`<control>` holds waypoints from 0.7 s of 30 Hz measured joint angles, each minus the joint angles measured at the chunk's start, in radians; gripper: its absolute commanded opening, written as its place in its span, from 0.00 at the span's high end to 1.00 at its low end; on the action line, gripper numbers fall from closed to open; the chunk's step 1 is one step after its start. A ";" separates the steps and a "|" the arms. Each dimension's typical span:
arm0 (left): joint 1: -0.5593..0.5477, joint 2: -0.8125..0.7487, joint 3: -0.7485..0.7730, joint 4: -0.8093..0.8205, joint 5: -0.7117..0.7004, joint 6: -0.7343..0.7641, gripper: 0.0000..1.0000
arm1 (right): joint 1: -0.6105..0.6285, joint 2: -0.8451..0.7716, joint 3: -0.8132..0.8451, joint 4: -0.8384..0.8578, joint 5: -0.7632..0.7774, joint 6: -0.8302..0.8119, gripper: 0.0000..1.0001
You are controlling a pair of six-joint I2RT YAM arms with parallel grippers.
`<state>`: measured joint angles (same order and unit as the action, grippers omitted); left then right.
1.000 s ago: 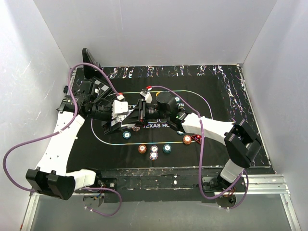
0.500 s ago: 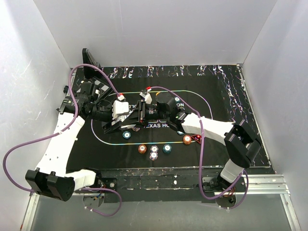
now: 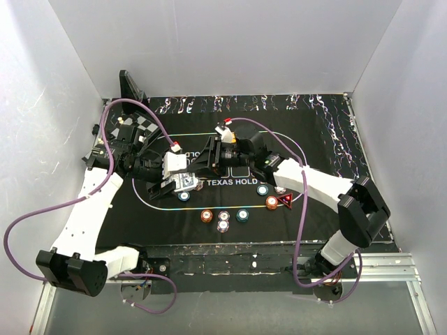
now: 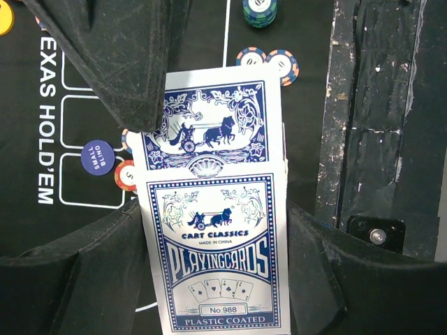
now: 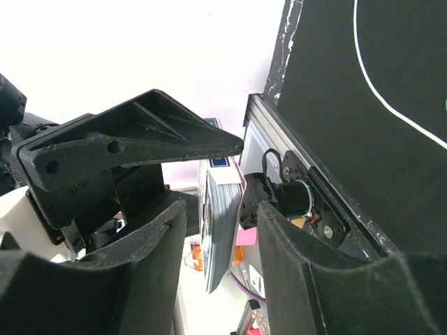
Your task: Distribute texas hold em gaming equipment
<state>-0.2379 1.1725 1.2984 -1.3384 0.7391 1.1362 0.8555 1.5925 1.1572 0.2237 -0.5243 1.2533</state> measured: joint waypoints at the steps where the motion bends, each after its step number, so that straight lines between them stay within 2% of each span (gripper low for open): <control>1: 0.000 -0.003 -0.004 -0.002 -0.002 0.001 0.49 | -0.002 0.000 0.011 -0.019 0.002 -0.010 0.46; 11: 0.001 -0.017 -0.014 -0.008 -0.054 0.009 0.48 | 0.037 0.061 0.143 -0.137 -0.002 -0.067 0.44; 21: 0.000 -0.005 -0.014 0.003 -0.059 0.007 0.50 | 0.077 0.089 0.155 -0.201 -0.003 -0.095 0.43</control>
<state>-0.2379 1.1679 1.2846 -1.3357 0.6804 1.1431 0.9329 1.6817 1.3125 0.0231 -0.5278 1.1584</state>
